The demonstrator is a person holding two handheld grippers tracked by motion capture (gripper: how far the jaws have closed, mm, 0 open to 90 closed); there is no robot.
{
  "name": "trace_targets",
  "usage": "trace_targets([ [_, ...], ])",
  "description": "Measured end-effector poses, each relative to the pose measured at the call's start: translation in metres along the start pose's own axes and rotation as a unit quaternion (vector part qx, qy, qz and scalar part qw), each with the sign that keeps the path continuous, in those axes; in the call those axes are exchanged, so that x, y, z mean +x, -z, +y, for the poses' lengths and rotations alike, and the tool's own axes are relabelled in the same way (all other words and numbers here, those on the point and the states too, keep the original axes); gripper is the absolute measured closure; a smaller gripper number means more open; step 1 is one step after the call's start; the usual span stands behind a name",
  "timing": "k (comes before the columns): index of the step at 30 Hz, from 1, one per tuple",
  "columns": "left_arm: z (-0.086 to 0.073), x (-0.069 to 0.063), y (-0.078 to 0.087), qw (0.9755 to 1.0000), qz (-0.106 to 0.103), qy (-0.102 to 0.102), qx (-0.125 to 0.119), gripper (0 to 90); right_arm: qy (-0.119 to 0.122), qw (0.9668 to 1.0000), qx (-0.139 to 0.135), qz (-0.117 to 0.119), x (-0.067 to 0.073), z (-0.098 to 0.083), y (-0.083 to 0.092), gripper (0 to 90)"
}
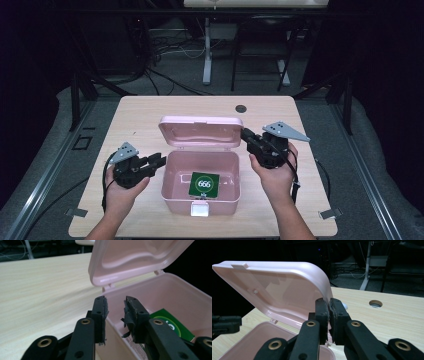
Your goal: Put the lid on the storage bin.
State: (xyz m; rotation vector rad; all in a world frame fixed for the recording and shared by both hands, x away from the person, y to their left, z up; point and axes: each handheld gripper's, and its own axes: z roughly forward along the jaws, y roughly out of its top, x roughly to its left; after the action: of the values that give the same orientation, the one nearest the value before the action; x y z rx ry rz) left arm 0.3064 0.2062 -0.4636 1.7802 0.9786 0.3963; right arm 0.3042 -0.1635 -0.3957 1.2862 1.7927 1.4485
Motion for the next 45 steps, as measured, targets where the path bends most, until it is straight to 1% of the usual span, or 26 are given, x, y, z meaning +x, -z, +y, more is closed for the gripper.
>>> trace_targets([
  [2, 0.007, 0.000, 0.003, 1.0000, 0.002, -0.007, -0.004, 68.1, -0.003, 1.0000, 0.000, 0.001, 0.000, 0.000, 0.000, 85.5],
  [6, 0.020, -0.001, 0.007, 0.9998, 0.010, -0.011, -0.017, 67.3, -0.004, 1.0000, 0.000, 0.002, 0.000, -0.001, 0.001, 85.7],
  [14, 0.042, -0.004, 0.014, 0.9986, 0.023, -0.033, -0.035, 67.3, -0.006, 1.0000, 0.003, 0.006, -0.001, 0.000, 0.001, 85.7],
  [18, 0.052, -0.006, 0.015, 0.9979, 0.024, -0.035, -0.049, 68.0, -0.007, 1.0000, 0.002, 0.006, -0.001, 0.000, 0.001, 85.7],
  [19, 0.055, -0.007, 0.015, 0.9977, 0.024, -0.038, -0.051, 68.0, -0.007, 1.0000, 0.002, 0.006, -0.001, 0.000, 0.001, 85.7],
  [22, 0.063, -0.008, 0.013, 0.9968, 0.029, -0.040, -0.062, 67.9, -0.008, 0.9999, 0.002, 0.007, -0.001, 0.000, 0.001, 85.6],
  [26, 0.072, -0.007, 0.012, 0.9961, 0.034, -0.038, -0.071, 68.0, -0.008, 0.9999, 0.001, 0.007, -0.001, 0.000, 0.001, 85.7],
  [28, 0.075, -0.008, 0.010, 0.9961, 0.031, -0.040, -0.072, 69.6, -0.008, 0.9999, 0.001, 0.008, -0.001, 0.000, 0.001, 85.7],
  [31, 0.078, -0.009, 0.007, 0.9963, 0.030, -0.043, -0.069, 75.1, -0.008, 0.9999, 0.001, 0.008, -0.001, 0.000, 0.001, 85.7],
  [34, 0.078, -0.010, 0.005, 0.9955, 0.043, -0.046, -0.071, 79.7, -0.008, 0.9999, 0.001, 0.008, -0.001, 0.000, 0.001, 85.8],
  [36, 0.078, -0.010, 0.004, 0.9953, 0.046, -0.044, -0.073, 80.8, -0.010, 0.9999, 0.001, 0.011, -0.002, 0.000, 0.001, 85.7],
  [40, 0.077, -0.012, 0.004, 0.9944, 0.058, -0.047, -0.075, 83.0, -0.011, 0.9998, 0.001, 0.015, -0.003, 0.000, 0.001, 85.8],
  [43, 0.077, -0.012, 0.004, 0.9945, 0.060, -0.044, -0.074, 84.6, -0.016, 0.9997, -0.003, 0.019, -0.005, 0.002, 0.005, 85.9],
  [45, 0.077, -0.011, 0.005, 0.9947, 0.057, -0.041, -0.075, 85.3, -0.016, 0.9997, -0.009, 0.015, -0.007, 0.003, 0.008, 86.0],
])
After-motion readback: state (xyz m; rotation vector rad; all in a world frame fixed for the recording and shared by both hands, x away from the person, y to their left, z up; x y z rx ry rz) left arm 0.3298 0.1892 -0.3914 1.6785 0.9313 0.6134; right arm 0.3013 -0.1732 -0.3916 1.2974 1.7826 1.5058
